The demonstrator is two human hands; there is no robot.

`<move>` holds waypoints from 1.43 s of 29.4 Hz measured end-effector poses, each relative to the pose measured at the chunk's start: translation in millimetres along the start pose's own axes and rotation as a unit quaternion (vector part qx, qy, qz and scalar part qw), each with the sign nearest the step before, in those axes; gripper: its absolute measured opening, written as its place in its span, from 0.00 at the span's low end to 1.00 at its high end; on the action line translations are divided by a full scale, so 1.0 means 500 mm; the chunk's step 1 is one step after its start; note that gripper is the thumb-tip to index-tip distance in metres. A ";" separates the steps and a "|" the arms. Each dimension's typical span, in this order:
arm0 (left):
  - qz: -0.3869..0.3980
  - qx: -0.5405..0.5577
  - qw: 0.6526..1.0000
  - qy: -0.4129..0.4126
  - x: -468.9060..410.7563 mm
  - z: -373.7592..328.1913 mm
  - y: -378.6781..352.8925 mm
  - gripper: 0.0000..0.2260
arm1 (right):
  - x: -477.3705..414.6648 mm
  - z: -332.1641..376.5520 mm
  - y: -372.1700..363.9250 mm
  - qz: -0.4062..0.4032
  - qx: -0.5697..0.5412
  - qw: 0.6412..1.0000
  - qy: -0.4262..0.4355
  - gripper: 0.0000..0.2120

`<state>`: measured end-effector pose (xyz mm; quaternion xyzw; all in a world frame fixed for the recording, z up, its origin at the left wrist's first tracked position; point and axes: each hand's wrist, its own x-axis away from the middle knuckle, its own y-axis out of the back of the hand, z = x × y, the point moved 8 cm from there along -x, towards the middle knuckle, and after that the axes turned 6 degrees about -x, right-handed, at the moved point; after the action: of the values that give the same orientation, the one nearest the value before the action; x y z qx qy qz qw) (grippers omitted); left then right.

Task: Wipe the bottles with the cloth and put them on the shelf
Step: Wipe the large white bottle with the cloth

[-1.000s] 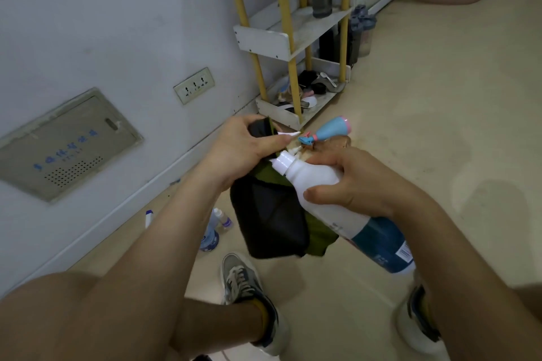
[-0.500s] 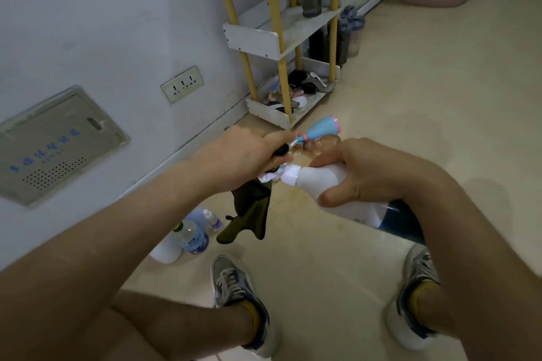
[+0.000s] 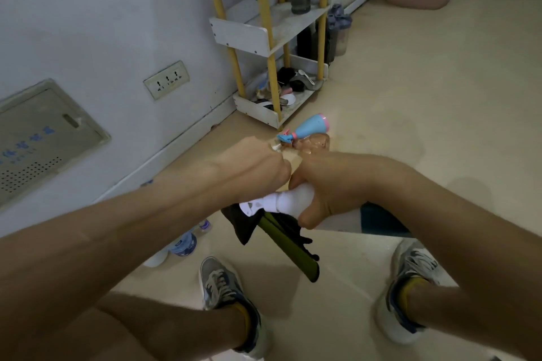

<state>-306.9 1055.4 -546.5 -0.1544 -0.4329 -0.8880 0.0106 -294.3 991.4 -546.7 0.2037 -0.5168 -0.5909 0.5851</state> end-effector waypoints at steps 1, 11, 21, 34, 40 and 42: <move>-0.005 0.035 0.999 0.033 -0.006 0.015 -0.001 0.10 | -0.005 -0.003 -0.003 -0.008 -0.022 1.000 0.000 0.19; -0.217 0.856 0.277 0.380 0.081 0.158 -0.156 0.15 | 0.022 -0.127 0.017 -0.182 -0.456 0.868 -0.067 0.14; -0.222 0.748 0.564 0.270 0.001 -0.045 -0.002 0.22 | 0.035 -0.159 0.030 -0.522 -0.594 0.603 -0.109 0.11; -0.026 0.960 0.182 0.212 0.006 -0.156 -0.011 0.22 | 0.045 -0.167 0.019 -0.399 -0.761 0.501 -0.101 0.16; -0.145 0.828 0.451 0.301 0.023 -0.053 -0.008 0.14 | 0.042 -0.162 0.046 -0.453 -0.636 0.612 -0.127 0.19; -0.207 0.737 0.545 0.343 0.030 -0.035 -0.003 0.12 | 0.027 -0.141 0.028 -0.400 -0.709 0.568 -0.123 0.19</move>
<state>-326.1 1044.6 -553.5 0.3180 -0.9183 -0.2203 0.0839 -230.9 955.9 -556.8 -0.1644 0.1350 -0.9610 0.1767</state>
